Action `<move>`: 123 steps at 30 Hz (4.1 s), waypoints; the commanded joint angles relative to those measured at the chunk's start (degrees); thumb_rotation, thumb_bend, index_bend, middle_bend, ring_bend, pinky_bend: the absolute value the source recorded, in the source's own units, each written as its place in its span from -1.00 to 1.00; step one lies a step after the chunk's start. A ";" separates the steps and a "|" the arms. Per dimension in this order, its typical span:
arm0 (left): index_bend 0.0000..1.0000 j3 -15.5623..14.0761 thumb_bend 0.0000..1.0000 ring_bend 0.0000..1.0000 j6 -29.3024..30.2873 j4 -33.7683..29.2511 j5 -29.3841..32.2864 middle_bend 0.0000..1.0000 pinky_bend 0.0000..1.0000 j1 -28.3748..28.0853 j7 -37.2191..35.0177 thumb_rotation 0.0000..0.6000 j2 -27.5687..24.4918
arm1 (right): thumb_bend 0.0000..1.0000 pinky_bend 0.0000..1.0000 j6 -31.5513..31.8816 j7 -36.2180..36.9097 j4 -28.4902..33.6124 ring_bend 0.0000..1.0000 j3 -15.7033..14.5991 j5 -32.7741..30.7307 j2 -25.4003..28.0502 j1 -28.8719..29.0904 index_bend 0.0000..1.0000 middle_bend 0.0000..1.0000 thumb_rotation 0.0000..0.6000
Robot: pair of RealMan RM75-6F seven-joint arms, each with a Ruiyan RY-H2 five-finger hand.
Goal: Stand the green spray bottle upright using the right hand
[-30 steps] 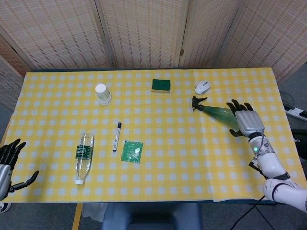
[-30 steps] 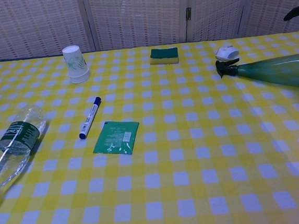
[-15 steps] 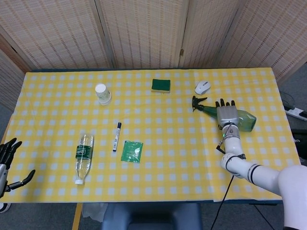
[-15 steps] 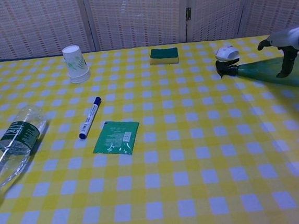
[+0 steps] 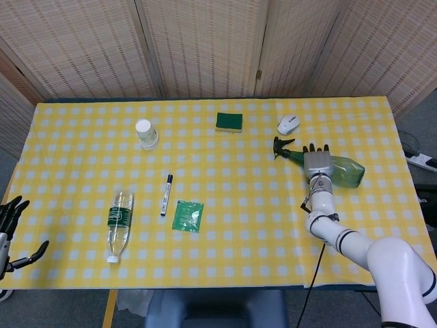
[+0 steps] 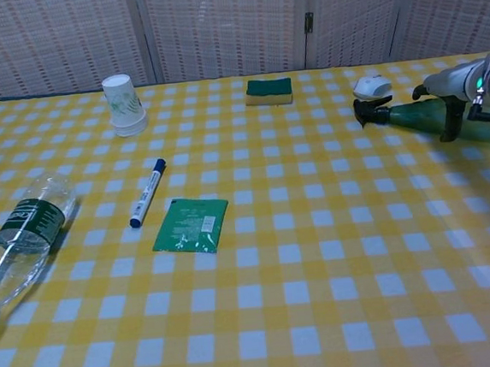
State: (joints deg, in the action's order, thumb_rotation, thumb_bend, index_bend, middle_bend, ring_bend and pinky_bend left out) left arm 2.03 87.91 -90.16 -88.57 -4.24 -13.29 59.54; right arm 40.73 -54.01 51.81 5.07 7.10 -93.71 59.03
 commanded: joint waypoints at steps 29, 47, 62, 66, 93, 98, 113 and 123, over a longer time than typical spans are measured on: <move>-1.00 0.50 -0.38 -0.93 0.48 -0.51 0.95 -0.90 -1.00 0.53 1.05 -0.14 -0.10 | -0.30 -0.15 16.15 67.86 15.62 0.04 18.46 47.02 4.94 -15.46 0.00 -0.06 1.00; -1.00 0.27 -0.38 -0.93 0.14 -0.65 0.50 -0.90 -1.00 0.44 0.84 -0.14 -0.30 | -0.30 -0.15 30.76 121.02 -5.68 0.06 9.83 74.84 -9.47 -23.48 0.01 -0.06 1.00; -1.00 0.14 -0.38 -0.93 0.19 -0.53 0.06 -0.90 -1.00 0.41 0.13 -0.14 -0.50 | -0.30 -0.19 36.39 124.34 -19.73 -0.02 5.84 78.86 -16.61 -24.02 -0.01 -0.12 1.00; -1.00 0.08 -0.38 -0.93 0.43 -0.66 -0.08 -0.90 -1.00 0.53 0.22 -0.14 -0.52 | -0.31 -0.24 36.58 123.69 -20.35 -0.08 4.44 79.68 -16.41 -24.70 -0.07 -0.18 1.00; -1.00 -0.05 -0.37 -0.93 0.77 -0.87 -0.51 -0.89 -1.00 0.61 0.77 0.21 -0.44 | -0.34 -1.00 42.30 116.72 -8.91 -0.70 0.80 81.77 -7.63 -30.68 -1.00 -0.90 1.00; -1.00 -0.08 -0.37 -0.94 1.24 -0.85 -0.92 -0.89 -1.00 0.71 0.98 0.21 -0.39 | -0.34 -1.00 44.17 111.96 -7.54 -0.76 -1.53 83.42 -4.96 -33.11 -1.00 -0.95 1.00; -0.99 1.13 -0.37 -0.98 3.58 0.94 -1.11 -0.89 -1.00 0.73 8.77 0.21 2.65 | -0.35 -1.00 48.52 63.69 10.14 -0.87 -6.80 79.50 11.79 -48.28 -1.00 -0.94 1.00; -0.94 -0.38 -0.29 -0.98 1.04 0.52 -2.51 -0.87 -1.00 -0.27 14.53 0.39 4.38 | -0.35 -1.00 44.26 40.73 40.87 -0.94 -6.56 71.33 27.16 -51.93 -1.00 -1.00 1.00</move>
State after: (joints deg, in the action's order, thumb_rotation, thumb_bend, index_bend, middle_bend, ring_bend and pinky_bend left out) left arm 2.19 90.31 -88.90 -91.60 -4.21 0.42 63.95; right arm 87.35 -8.49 83.86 -0.74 81.79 -73.88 10.27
